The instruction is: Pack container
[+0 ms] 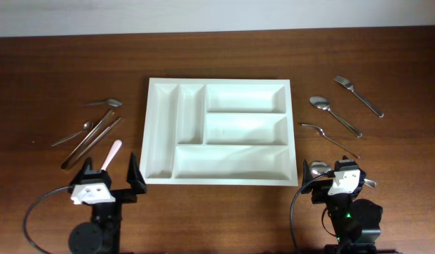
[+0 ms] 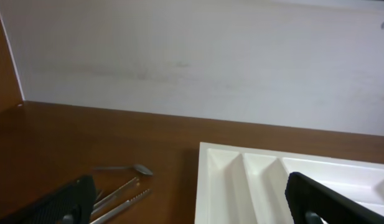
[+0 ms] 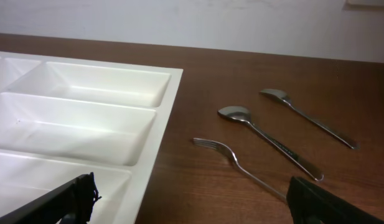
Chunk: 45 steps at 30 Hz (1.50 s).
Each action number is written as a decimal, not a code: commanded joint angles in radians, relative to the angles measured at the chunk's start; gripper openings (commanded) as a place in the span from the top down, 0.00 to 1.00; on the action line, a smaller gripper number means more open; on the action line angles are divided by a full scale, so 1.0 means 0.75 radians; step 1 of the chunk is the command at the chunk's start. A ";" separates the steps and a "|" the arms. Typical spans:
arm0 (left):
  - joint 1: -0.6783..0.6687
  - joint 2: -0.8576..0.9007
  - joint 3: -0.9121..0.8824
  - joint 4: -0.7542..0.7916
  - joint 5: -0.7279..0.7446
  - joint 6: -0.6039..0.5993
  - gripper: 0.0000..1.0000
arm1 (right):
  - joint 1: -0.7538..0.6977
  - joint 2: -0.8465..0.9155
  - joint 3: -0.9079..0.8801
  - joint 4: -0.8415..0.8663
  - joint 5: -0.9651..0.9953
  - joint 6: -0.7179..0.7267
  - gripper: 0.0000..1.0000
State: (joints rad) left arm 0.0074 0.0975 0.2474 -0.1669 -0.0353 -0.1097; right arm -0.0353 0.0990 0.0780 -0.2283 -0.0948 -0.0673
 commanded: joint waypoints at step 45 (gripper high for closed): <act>0.045 1.281 1.132 -1.160 -0.290 -0.722 0.01 | 0.012 -0.015 -0.012 0.002 -0.011 -0.003 0.01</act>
State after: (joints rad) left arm 0.0193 1.0126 1.0794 -1.0389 0.0452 -0.4084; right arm -0.0353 0.0986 0.0780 -0.2279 -0.0948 -0.0677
